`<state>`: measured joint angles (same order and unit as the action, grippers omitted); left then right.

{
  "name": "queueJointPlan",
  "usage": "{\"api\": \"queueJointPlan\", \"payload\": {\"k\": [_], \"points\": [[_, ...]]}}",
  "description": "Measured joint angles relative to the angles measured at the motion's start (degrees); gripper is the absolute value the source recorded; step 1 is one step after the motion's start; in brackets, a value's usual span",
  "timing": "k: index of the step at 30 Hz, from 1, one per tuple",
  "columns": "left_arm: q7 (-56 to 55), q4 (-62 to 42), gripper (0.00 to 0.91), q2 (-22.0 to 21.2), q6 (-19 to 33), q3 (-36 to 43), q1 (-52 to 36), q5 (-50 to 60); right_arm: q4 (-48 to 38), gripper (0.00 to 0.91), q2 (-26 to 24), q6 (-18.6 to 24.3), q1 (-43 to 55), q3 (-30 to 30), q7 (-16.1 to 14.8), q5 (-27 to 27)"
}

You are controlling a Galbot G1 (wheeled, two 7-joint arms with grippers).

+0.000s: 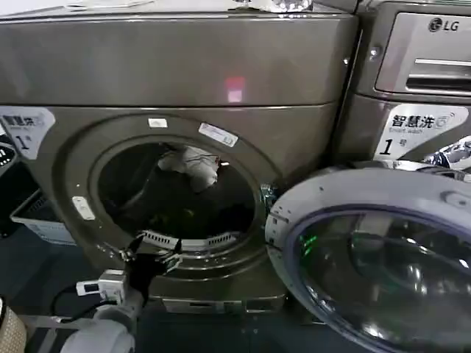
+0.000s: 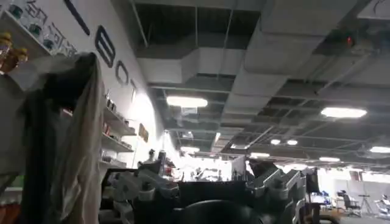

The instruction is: Grasp the clothes from the dryer.

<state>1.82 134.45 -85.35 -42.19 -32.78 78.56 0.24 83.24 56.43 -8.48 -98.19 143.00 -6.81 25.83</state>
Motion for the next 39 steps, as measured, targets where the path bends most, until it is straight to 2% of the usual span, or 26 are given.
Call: {"api": "queueJointPlan", "payload": {"k": [22, 39], "points": [[-0.05, -1.09, 0.907, -0.79, 0.00, -0.11, -1.55, 1.09, -0.18, 0.907, 0.63, 1.20, 0.02, -0.41, -0.24, -0.10], [3.34, -15.09, 0.907, -0.69, 0.00, -0.24, -14.30, 8.58, 0.46, 0.907, 0.96, 2.47, 0.22, -1.36, -0.75, -0.05]]}}
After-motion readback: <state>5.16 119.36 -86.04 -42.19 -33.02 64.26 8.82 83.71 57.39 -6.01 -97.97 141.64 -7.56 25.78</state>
